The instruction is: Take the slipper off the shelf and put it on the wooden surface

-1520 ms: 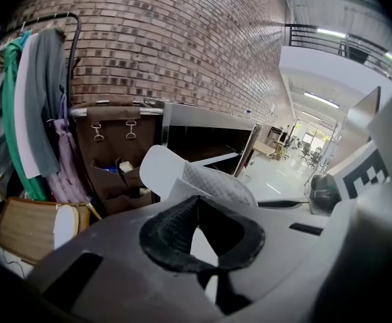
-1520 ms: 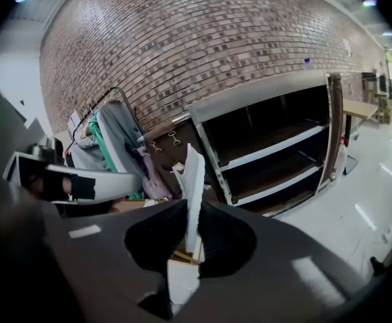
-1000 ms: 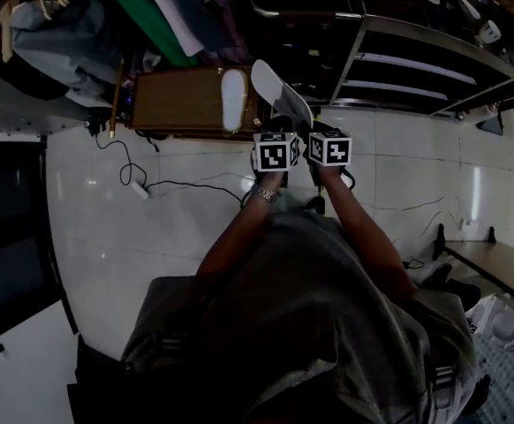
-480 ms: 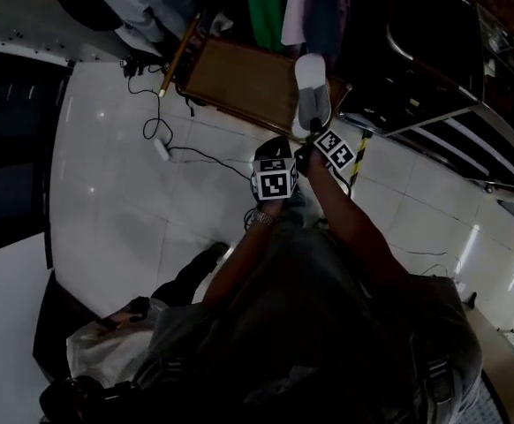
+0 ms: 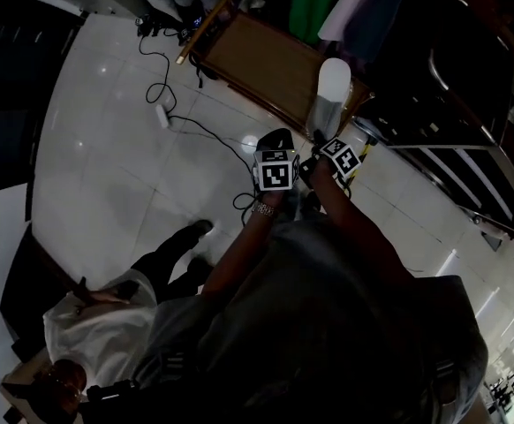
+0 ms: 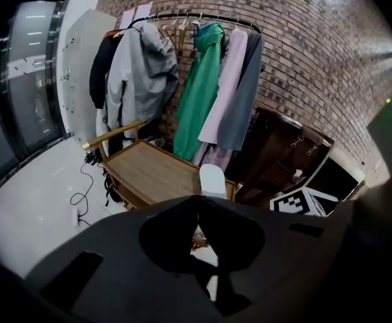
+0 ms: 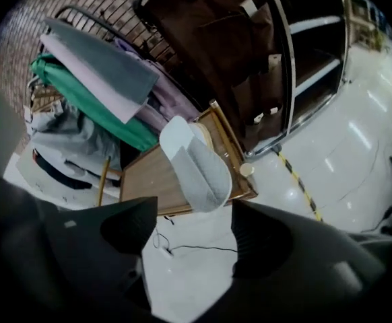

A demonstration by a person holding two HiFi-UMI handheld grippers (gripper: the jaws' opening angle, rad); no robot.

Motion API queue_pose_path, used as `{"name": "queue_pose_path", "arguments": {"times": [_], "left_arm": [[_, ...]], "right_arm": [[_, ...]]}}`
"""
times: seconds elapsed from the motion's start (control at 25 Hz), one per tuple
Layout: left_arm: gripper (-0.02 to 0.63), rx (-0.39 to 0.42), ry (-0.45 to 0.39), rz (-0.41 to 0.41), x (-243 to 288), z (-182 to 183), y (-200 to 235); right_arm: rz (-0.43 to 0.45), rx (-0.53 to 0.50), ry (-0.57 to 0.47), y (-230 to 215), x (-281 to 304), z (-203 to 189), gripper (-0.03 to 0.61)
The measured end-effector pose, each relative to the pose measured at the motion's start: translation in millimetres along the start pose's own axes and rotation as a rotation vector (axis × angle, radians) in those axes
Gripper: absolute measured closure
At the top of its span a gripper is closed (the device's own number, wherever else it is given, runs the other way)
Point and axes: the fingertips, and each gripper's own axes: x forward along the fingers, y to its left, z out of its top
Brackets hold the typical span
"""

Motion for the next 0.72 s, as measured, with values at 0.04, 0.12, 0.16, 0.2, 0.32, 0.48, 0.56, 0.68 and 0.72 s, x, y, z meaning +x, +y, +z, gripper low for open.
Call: {"name": "queue_pose_path", "arguments": {"times": [0.04, 0.12, 0.16, 0.2, 0.32, 0.48, 0.56, 0.68, 0.72], "left_arm": [[0.609, -0.009, -0.008, -0.003, -2.1, 1.3, -3.6], [0.609, -0.023, -0.024, -0.003, -7.4, 3.1, -6.9], [0.609, -0.028, -0.031, -0.001, -10.1, 4.2, -7.6], [0.609, -0.032, -0.039, -0.001, -12.6, 6.0, -9.5], [0.609, -0.052, -0.065, -0.011, -22.3, 16.3, -18.8], [0.609, -0.084, -0.087, -0.017, -30.0, 34.1, -22.8], [0.609, -0.078, -0.082, -0.018, -30.4, 37.3, -30.2], [0.609, -0.06, -0.089, -0.022, -31.3, 44.0, -42.3], [0.609, -0.053, -0.094, -0.021, -31.6, 46.4, -44.8]], "right_arm": [[-0.025, -0.054, 0.02, -4.4, -11.3, -2.7, 0.245], [-0.019, -0.203, 0.062, 1.8, -32.7, -9.1, 0.327], [0.005, -0.31, 0.071, 13.2, -42.6, -10.3, 0.388], [0.034, -0.433, 0.061, 28.1, -53.0, -8.0, 0.427], [0.124, -0.782, -0.04, 82.8, -84.9, 11.5, 0.516], [0.222, -0.976, -0.076, 141.6, -112.4, 22.0, 0.536], [0.238, -1.032, -0.064, 150.7, -123.0, 22.7, 0.537], [0.257, -1.071, -0.057, 156.1, -135.7, 26.1, 0.537], [0.266, -1.073, -0.054, 157.4, -138.5, 27.0, 0.537]]}}
